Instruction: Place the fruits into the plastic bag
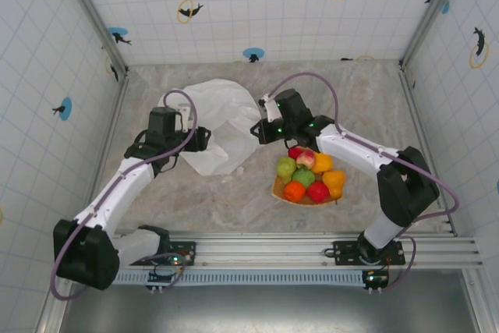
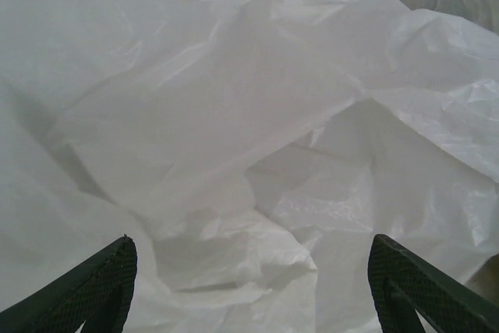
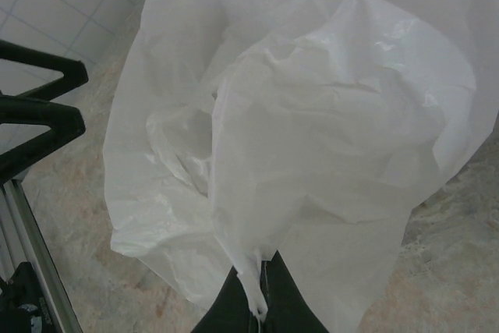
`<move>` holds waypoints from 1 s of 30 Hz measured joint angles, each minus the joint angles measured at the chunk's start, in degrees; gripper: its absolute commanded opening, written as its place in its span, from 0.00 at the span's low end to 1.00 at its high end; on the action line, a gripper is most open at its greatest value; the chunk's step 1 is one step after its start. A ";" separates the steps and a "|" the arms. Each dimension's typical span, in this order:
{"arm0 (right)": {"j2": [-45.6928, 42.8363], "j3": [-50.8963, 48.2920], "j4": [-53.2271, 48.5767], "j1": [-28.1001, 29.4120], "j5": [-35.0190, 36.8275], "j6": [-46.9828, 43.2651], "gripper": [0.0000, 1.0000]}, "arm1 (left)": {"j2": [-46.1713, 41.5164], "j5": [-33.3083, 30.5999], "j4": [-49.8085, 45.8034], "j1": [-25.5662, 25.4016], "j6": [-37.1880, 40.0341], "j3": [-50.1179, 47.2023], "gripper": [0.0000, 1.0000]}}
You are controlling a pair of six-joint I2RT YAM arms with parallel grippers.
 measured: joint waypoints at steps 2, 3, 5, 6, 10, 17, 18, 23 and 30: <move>0.20 0.02 -0.42 -0.04 -0.61 0.02 0.01 | 2.51 0.39 1.27 -0.04 5.07 0.09 0.81; 0.20 0.09 -0.59 -0.07 -0.83 0.04 0.01 | 4.02 0.70 1.31 -0.04 7.80 0.37 0.82; 0.20 0.37 -0.83 -0.15 -1.18 0.13 0.01 | 7.15 1.53 1.31 -0.04 12.94 1.16 0.85; 0.20 0.50 -0.85 -0.22 -1.40 0.15 0.01 | 8.52 1.95 1.31 -0.04 15.43 1.49 0.86; 0.20 0.70 -0.85 -0.83 -2.89 0.13 0.01 | 12.39 1.77 1.38 -0.04 23.74 2.16 0.85; -0.11 0.63 -0.11 -1.99 -5.95 0.24 0.00 | 18.12 -0.52 7.85 -0.04 30.10 3.13 0.73; -0.26 0.63 0.07 -2.10 -6.25 0.26 0.01 | 18.99 -0.50 8.61 -0.04 30.58 3.21 0.71; -1.99 -0.15 1.27 -2.73 -7.56 0.72 0.01 | 22.99 -0.26 11.69 -0.04 32.02 3.54 0.45; -2.36 -1.68 2.38 -3.45 -7.80 1.05 0.01 | 22.34 2.14 16.13 -0.04 28.96 3.56 0.09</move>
